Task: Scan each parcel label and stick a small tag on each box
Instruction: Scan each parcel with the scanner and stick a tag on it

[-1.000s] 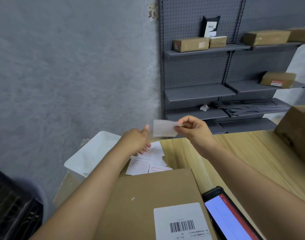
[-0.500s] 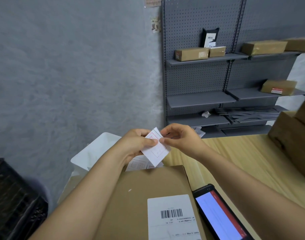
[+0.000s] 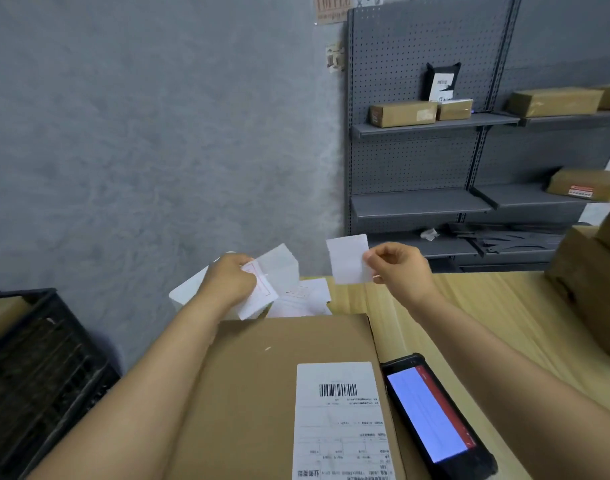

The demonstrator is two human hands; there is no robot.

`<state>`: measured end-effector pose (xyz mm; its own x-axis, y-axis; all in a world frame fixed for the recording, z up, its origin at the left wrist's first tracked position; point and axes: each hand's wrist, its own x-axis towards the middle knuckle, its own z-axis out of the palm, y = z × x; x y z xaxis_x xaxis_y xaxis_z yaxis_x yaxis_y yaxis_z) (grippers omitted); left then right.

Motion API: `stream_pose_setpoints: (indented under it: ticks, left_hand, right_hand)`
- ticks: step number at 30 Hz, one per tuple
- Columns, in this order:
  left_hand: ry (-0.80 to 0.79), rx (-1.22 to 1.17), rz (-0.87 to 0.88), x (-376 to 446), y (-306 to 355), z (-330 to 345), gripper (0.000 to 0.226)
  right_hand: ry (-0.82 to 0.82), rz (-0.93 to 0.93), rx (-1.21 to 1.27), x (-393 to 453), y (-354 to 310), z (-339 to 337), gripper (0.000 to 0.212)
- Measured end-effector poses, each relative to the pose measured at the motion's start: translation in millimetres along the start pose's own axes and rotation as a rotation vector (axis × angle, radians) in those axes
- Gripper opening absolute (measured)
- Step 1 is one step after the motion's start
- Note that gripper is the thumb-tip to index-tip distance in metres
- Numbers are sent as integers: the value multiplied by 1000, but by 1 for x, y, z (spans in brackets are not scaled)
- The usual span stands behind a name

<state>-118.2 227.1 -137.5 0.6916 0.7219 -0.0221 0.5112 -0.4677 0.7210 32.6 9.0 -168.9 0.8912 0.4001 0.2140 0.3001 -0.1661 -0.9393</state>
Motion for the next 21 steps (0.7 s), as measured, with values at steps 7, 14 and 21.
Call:
stream_pose_setpoints:
  ticks: [7,14,21]
  left_hand:
    - [122,-221,-104,-11,-24,-17,30]
    - [128,-285,-119,-20,-30,-18,30]
    - [134,-316,-119,-18,-31,-20,29]
  right_hand:
    - [-208,-414,-468,-22,-7,17,7]
    - [-400,-783,-972,-46,-11,47,18]
    - [-471,-788,-985,-56,-4,46,25]
